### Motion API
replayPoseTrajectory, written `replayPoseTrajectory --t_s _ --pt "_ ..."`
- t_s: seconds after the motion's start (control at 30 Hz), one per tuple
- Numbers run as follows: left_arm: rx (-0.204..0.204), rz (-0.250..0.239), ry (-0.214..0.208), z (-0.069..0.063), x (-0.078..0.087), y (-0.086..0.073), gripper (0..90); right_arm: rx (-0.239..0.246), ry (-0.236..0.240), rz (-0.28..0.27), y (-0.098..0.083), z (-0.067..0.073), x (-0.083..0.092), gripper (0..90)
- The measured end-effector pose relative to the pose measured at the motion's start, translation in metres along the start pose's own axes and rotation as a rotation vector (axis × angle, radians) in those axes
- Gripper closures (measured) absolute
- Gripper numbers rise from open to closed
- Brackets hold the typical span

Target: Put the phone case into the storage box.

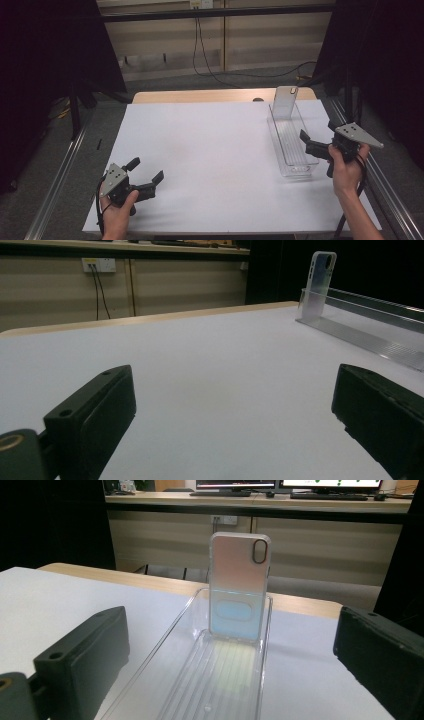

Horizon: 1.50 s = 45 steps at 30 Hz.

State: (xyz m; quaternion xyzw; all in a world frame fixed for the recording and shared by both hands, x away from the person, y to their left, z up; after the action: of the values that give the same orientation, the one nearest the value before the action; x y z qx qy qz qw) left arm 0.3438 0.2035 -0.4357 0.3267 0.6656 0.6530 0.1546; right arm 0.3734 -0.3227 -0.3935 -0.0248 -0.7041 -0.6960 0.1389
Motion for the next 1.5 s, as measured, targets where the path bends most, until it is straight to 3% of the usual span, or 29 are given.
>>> replayPoseTrajectory --t_s 0.8,1.27,1.5 --pt "0.012 -0.015 0.035 0.002 0.01 0.0 3.3 -0.003 -0.005 0.037 -0.034 0.016 0.038 0.2" --pt "0.011 -0.01 0.046 0.0 0.015 -0.002 3.3 0.044 -0.008 0.029 -0.051 0.021 0.063 0.3" --pt "0.011 -0.018 0.055 0.001 0.017 -0.001 3.3 -0.016 0.008 0.041 -0.063 0.018 0.073 0.0"
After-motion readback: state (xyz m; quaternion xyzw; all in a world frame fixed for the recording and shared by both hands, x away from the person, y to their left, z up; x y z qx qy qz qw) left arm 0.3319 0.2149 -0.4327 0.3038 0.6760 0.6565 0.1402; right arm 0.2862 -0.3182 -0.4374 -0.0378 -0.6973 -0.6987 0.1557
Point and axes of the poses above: each handheld gripper's, and its own axes: x roughly backward along the jaws, y roughly out of its top, z roughly to its left, the point moved 5 cm from there along -x, roughly forward along the jaws, and after that the axes turned 3 degrees about -y, right-handed, at the moved point
